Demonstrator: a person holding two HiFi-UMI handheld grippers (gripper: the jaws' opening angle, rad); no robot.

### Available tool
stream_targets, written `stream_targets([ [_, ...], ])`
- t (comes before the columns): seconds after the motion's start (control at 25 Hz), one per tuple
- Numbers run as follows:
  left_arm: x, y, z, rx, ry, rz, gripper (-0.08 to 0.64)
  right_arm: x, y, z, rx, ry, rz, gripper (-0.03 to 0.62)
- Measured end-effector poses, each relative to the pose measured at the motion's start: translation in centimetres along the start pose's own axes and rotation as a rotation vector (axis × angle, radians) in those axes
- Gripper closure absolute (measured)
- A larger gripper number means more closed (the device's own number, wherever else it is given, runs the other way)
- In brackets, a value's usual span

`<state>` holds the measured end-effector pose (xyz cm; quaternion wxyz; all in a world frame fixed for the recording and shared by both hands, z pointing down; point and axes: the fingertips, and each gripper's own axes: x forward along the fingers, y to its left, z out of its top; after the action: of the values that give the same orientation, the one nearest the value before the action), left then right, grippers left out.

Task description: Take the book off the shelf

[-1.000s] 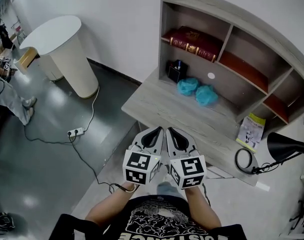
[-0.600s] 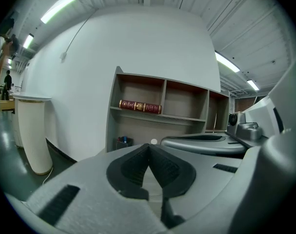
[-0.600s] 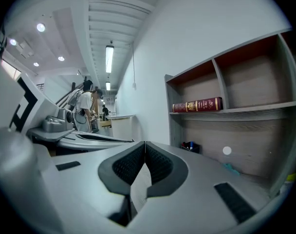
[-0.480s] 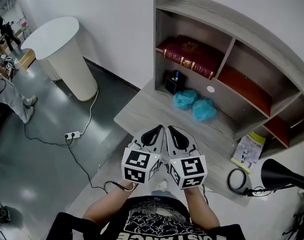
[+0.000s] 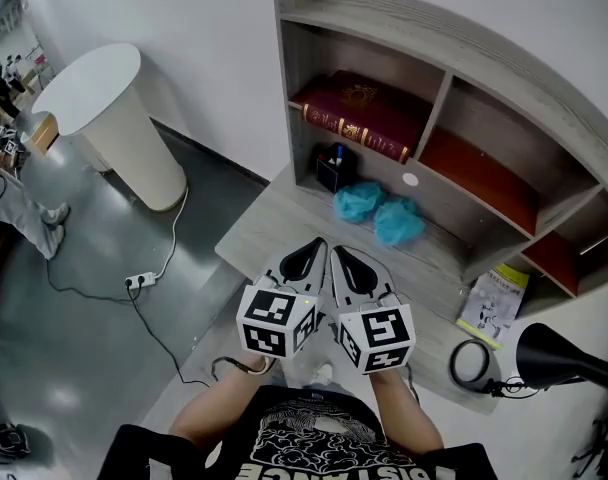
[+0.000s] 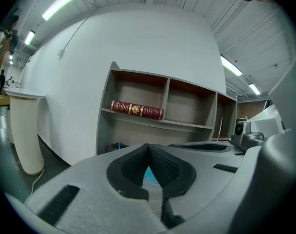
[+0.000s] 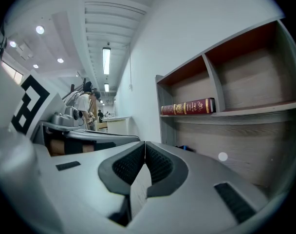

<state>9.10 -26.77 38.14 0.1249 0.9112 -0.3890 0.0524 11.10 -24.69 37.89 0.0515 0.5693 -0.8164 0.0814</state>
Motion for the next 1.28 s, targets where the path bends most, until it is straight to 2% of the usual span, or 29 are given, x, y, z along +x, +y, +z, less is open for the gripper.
stream_targets([
  [0.24,2.8,0.6,0.9,-0.137,-0.002,-0.101,0.555,1.0,-1.7,0.2,-0.008,0.009,-0.066,0.575],
  [0.4,4.6,1.6,1.6,-0.175,0.001,-0.179,0.555,2.5,-3.1,0.9,0.003,-0.003,-0.144,0.575],
  [0.48,5.4,2.3,1.9,-0.218,-0.001,-0.22,0.555,3.4,-3.3,1.4,0.001,-0.006,-0.175,0.575],
  [0.92,10.0,6.5,4.4,-0.546,0.006,-0.427,0.555,7.1,-4.1,2.5,0.008,-0.019,-0.335,0.575],
  [1.12,11.8,7.3,6.1,-0.743,-0.007,-0.531,0.552,7.7,-4.3,2.4,0.007,-0.011,-0.395,0.575],
  [1.2,12.5,7.4,7.0,-0.856,-0.015,-0.585,0.509,7.7,-4.4,2.4,0.004,-0.012,-0.42,0.575],
  [1.24,12.9,7.4,7.4,-0.908,-0.018,-0.611,0.445,7.6,-4.5,2.4,0.004,-0.012,-0.434,0.575],
  [1.28,13.3,7.4,7.8,-0.944,-0.021,-0.631,0.411,7.5,-4.7,2.4,0.005,-0.013,-0.449,0.575],
])
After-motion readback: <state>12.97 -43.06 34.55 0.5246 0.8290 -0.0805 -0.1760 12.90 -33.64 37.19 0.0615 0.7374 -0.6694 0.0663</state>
